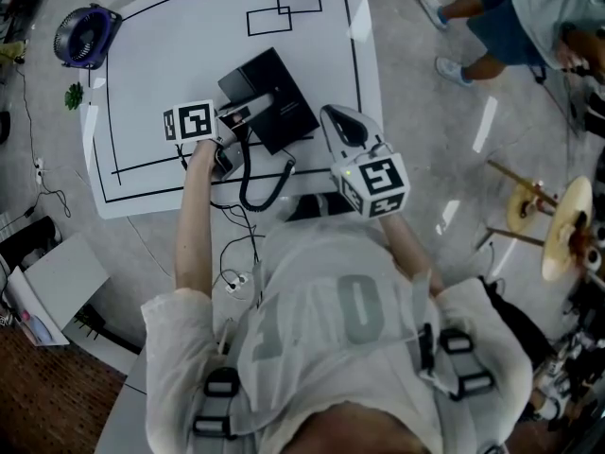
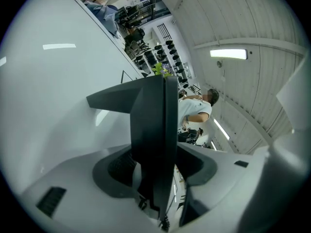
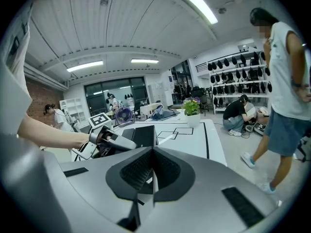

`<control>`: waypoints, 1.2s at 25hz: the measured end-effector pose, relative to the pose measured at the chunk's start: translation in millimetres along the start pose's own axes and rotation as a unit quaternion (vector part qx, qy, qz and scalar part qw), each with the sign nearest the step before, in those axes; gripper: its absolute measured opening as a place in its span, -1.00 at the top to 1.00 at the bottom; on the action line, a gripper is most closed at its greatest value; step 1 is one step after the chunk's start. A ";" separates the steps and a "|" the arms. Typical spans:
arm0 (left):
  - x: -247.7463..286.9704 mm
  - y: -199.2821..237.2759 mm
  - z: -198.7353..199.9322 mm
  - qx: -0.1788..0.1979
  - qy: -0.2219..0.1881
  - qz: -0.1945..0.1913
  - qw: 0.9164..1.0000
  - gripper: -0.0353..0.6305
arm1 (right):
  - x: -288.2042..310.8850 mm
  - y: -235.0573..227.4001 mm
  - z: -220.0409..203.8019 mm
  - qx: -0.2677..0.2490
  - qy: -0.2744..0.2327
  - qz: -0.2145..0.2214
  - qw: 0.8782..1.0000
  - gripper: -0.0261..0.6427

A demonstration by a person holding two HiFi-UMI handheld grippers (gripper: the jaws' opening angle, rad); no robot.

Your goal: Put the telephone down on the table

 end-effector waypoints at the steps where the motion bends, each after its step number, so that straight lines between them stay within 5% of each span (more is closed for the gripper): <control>1: -0.3 0.5 -0.3 0.000 -0.002 0.005 1.000 0.20 | -1.3 0.6 -0.6 0.000 0.000 0.001 1.000 0.90; 16: -29.7 -6.0 -6.2 0.008 -0.065 0.050 0.997 0.15 | -18.4 13.4 -0.3 -0.006 -0.009 0.018 1.000 0.90; 22: -58.5 -21.5 4.9 0.019 -0.127 0.061 0.990 0.15 | -14.9 27.4 15.5 -0.025 -0.028 0.039 0.999 0.90; 26: -84.4 -46.5 24.9 0.066 -0.189 0.090 0.976 0.15 | -10.5 40.4 35.0 -0.047 -0.054 0.051 0.996 0.90; 30: -115.9 -85.5 32.9 0.139 -0.270 0.144 0.942 0.17 | -8.4 53.4 54.4 -0.071 -0.075 0.066 0.992 0.90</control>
Point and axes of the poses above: the fingertips, and each gripper's own axes: x forward along the fingers, y to its left, z out of its top, the point moved 4 cm from there along -x, backward along the fingers, and after that the axes turned 3 degrees about -x, right-handed, at the moved point
